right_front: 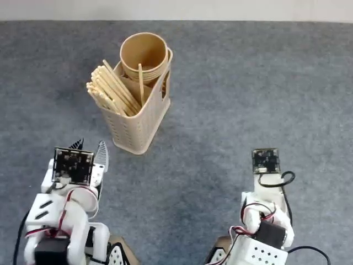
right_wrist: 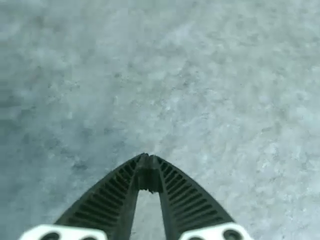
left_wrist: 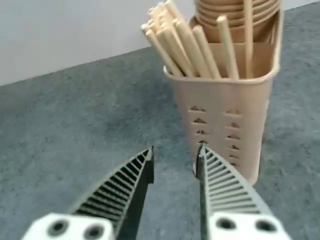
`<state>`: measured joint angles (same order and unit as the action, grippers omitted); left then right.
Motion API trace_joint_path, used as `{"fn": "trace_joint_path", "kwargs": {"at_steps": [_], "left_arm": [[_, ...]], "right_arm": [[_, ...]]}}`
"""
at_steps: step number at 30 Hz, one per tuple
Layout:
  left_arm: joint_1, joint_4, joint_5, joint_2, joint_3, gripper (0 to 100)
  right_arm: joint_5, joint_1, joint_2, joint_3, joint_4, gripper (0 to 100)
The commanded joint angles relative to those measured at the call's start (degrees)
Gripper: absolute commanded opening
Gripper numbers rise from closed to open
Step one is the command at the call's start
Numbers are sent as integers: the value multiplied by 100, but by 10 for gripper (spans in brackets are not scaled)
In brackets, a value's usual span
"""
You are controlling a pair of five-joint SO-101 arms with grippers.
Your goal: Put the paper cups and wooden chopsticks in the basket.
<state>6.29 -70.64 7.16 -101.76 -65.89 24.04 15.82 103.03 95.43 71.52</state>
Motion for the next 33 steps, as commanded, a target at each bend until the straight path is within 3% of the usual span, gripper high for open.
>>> {"fn": "trace_joint_path", "kwargs": {"at_steps": [1,5,9,14,17,22,33], "left_arm": [[92,246,-88,-198,-954,169],[127,343,-70,-277,-2035,168],[127,1099,-70,-268,-3090,168],[127,1275,-70,-259,-3125,168],[127,809,-70,-259,-3125,168],[110,-747,-79,-277,-3125,168],[101,-651,-79,-259,-3125,168]], "right_arm": [[9,-154,57,-110,207,5],[18,-171,233,84,198,5],[26,-136,163,743,-233,5],[35,145,198,901,-215,5],[44,242,180,892,-189,5],[44,514,171,892,-189,5],[35,514,171,892,-189,5]]}}
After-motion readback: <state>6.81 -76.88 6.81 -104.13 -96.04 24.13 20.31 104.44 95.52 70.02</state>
